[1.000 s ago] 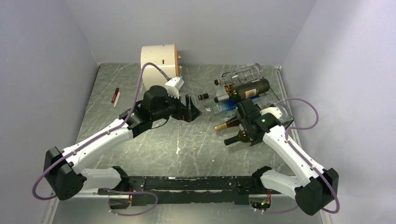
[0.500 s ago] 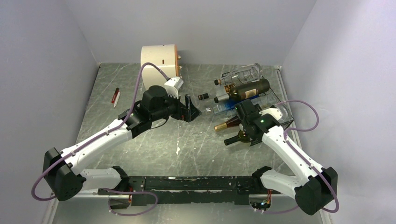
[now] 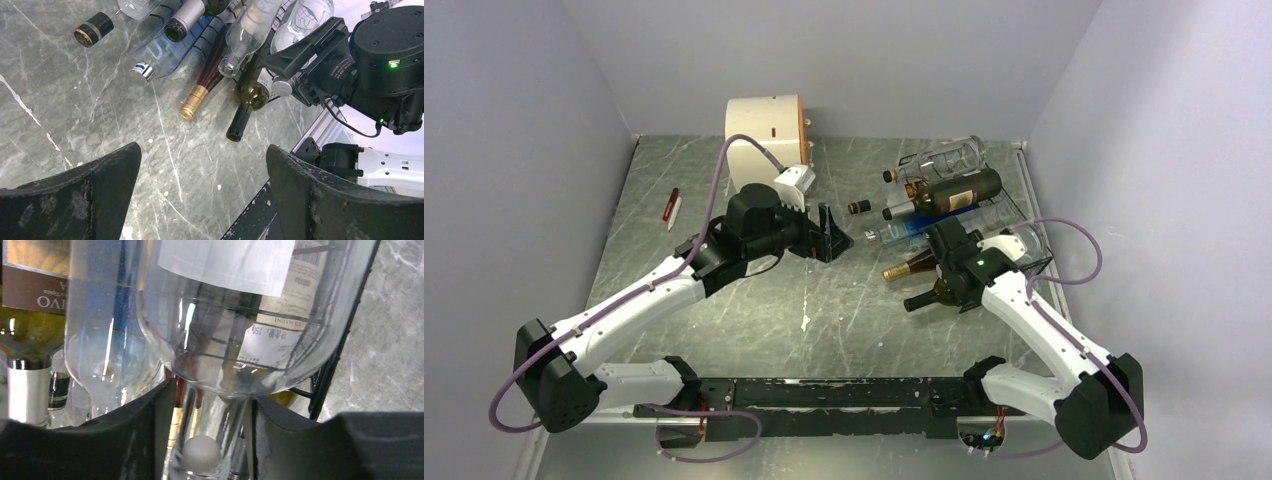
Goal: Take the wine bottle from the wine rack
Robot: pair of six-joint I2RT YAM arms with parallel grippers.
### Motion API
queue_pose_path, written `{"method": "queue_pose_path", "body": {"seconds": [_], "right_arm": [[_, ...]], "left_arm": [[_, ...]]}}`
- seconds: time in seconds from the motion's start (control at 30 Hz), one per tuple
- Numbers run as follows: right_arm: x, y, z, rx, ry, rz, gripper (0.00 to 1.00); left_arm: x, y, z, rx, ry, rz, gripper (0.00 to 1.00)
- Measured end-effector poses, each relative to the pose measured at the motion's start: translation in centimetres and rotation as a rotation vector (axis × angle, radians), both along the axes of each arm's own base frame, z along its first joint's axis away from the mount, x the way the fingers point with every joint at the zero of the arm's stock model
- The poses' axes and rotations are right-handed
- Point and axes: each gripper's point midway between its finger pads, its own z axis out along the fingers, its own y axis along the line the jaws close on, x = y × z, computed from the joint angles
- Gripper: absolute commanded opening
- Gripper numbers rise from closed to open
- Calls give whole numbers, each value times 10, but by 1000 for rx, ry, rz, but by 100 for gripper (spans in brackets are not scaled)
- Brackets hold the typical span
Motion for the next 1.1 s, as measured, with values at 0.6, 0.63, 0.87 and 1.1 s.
{"method": "queue_pose_path", "body": {"seconds": [0.6, 0.63, 0.87, 1.1], "right_arm": [[-15, -13, 29, 33, -112, 13, 9], [-16, -13, 31, 37, -120, 15, 7], [-23, -16, 45, 67, -177, 15, 0], [-31, -22, 57, 80, -234, 27, 0]], "left_arm": [[0, 0, 0, 3, -2, -1, 98], [0, 0, 0, 3, -2, -1, 98], [0, 0, 0, 3, -2, -1, 98], [0, 0, 0, 2, -2, -1, 98]]}}
